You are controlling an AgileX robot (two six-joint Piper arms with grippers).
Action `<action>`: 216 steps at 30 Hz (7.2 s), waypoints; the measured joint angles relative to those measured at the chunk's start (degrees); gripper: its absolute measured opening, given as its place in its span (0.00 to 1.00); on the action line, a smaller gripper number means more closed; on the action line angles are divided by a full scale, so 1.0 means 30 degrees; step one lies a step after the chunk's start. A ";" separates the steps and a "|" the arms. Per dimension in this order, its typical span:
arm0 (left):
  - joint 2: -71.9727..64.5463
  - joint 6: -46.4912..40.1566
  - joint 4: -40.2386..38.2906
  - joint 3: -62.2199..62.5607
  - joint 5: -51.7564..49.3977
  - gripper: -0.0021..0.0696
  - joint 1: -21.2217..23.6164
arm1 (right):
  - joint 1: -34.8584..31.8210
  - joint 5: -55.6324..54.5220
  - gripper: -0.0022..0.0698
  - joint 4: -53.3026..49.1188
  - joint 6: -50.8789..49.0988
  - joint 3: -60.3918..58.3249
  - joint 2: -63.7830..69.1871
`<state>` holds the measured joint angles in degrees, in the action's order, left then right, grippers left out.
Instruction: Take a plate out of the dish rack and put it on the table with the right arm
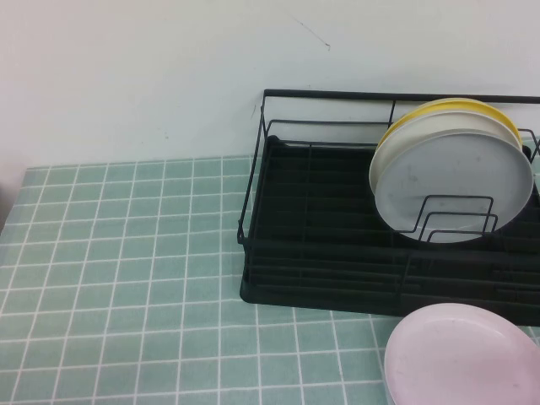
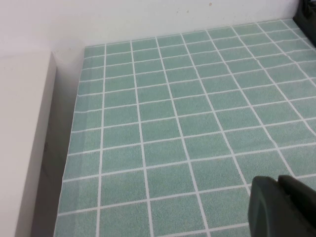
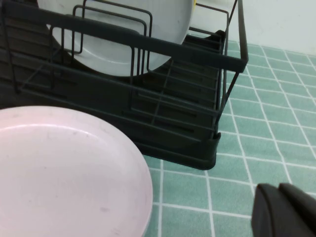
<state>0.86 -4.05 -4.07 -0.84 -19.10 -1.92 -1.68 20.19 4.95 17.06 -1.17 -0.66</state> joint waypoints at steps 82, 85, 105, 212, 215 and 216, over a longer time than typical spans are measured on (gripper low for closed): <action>0.0000 0.0047 0.0000 0.0000 0.0000 0.02 0.0000 | 0.0000 0.1443 0.03 1.6953 0.8075 0.5888 0.7418; 0.0000 0.0047 0.0000 0.0000 0.0000 0.02 0.0000 | 0.0000 0.2234 0.03 1.6771 1.0028 0.8206 1.1246; 0.0000 0.0047 0.0000 0.0000 0.0000 0.02 0.0000 | 0.0000 0.7844 0.03 1.2522 1.4655 2.2648 2.6060; 0.0000 0.0006 0.0000 0.0000 0.0000 0.02 0.0000 | 0.0080 0.7005 0.13 0.9603 1.7985 2.4776 2.4734; 0.0000 0.0006 0.0000 0.0000 0.0000 0.02 0.0000 | 0.0080 0.8808 0.13 0.7733 1.4374 2.4290 2.3603; 0.0000 0.0006 0.0000 0.0000 0.0000 0.02 0.0000 | 0.0080 0.9253 0.13 0.7252 1.3164 2.3857 2.3200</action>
<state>0.86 -4.03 -4.07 -0.84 -19.10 -1.92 -1.44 47.95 26.70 56.55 70.40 68.94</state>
